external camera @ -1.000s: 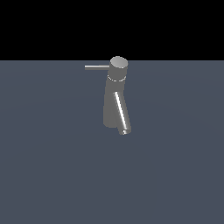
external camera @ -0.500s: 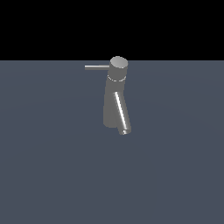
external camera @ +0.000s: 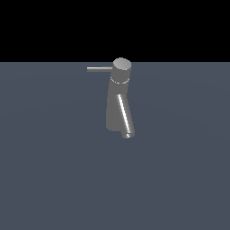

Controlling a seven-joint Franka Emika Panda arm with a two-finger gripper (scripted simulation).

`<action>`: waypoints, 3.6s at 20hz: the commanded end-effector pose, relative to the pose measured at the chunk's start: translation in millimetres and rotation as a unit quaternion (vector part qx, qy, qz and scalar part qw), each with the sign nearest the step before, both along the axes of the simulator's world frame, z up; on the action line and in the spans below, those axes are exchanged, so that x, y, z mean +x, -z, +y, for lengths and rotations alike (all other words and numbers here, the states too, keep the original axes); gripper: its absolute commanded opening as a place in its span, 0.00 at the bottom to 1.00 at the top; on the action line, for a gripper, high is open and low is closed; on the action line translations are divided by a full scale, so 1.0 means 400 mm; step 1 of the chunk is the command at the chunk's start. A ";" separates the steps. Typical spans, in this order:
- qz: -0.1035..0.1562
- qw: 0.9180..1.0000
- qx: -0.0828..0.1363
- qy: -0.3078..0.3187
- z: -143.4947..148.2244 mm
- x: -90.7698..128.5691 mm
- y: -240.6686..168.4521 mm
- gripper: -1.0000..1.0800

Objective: Turn on the faucet by rotating a designated handle.

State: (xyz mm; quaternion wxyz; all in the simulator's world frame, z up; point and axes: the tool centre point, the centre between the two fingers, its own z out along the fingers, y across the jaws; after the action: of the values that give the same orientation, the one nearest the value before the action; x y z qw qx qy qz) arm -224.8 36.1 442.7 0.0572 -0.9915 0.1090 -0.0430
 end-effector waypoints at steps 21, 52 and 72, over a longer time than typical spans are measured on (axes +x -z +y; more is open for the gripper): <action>-0.068 0.959 0.093 0.258 0.100 0.227 0.207 0.00; -0.140 0.826 0.186 0.513 0.089 0.556 0.373 0.00; -0.142 0.820 0.188 0.521 0.080 0.528 0.403 0.00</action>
State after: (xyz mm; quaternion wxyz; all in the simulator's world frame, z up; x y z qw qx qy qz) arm -10.6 68.5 283.6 0.2264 -0.7399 0.6058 -0.1854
